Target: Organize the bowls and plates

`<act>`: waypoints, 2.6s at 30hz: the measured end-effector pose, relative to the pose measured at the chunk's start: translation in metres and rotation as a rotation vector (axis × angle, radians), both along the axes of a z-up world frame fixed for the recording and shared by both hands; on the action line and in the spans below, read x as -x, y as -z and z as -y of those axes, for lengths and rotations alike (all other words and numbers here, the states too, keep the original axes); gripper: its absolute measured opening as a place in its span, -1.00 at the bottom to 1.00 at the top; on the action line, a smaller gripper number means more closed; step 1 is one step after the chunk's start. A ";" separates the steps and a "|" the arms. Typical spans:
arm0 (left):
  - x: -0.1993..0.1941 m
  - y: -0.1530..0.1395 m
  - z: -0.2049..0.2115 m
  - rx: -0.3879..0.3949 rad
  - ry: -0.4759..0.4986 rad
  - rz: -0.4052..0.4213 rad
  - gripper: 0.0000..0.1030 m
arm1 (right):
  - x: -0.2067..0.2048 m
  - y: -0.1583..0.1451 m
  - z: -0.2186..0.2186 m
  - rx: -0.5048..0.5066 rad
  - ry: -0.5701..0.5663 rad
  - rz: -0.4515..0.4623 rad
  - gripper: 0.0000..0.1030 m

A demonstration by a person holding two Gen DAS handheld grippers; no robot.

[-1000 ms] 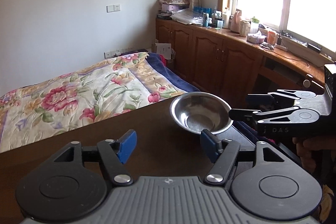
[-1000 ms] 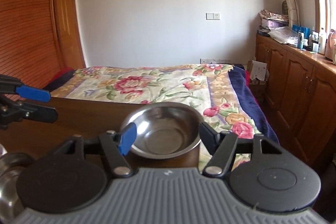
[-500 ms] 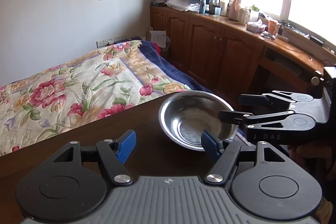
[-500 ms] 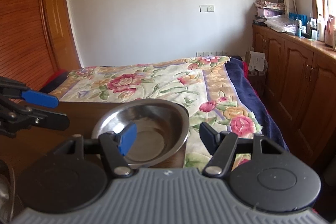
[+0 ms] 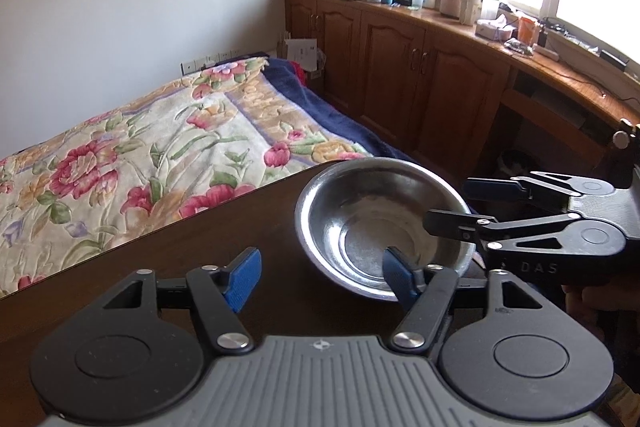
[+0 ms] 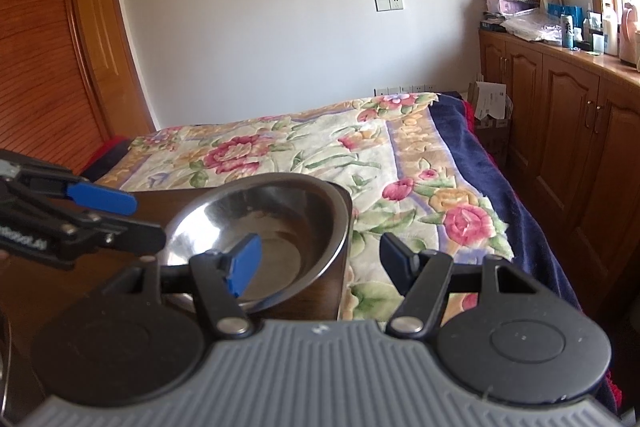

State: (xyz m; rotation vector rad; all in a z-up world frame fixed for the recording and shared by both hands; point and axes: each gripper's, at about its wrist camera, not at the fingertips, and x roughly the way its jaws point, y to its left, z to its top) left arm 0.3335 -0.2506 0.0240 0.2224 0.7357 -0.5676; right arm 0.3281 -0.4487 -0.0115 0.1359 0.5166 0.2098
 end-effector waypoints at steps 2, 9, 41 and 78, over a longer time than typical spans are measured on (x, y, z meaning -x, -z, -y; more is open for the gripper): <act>-0.005 0.002 0.001 -0.004 -0.009 -0.011 0.10 | -0.001 0.000 0.002 -0.007 0.002 -0.002 0.29; -0.013 0.008 0.007 -0.021 -0.006 -0.025 -0.05 | -0.004 0.003 0.008 -0.034 0.007 -0.021 0.23; -0.004 -0.006 -0.015 0.084 -0.021 -0.126 -0.64 | 0.008 -0.008 0.003 -0.183 -0.032 -0.057 -0.76; 0.108 -0.064 -0.131 0.213 -0.029 0.022 -0.64 | 0.081 -0.059 -0.084 -0.099 -0.132 0.039 -0.76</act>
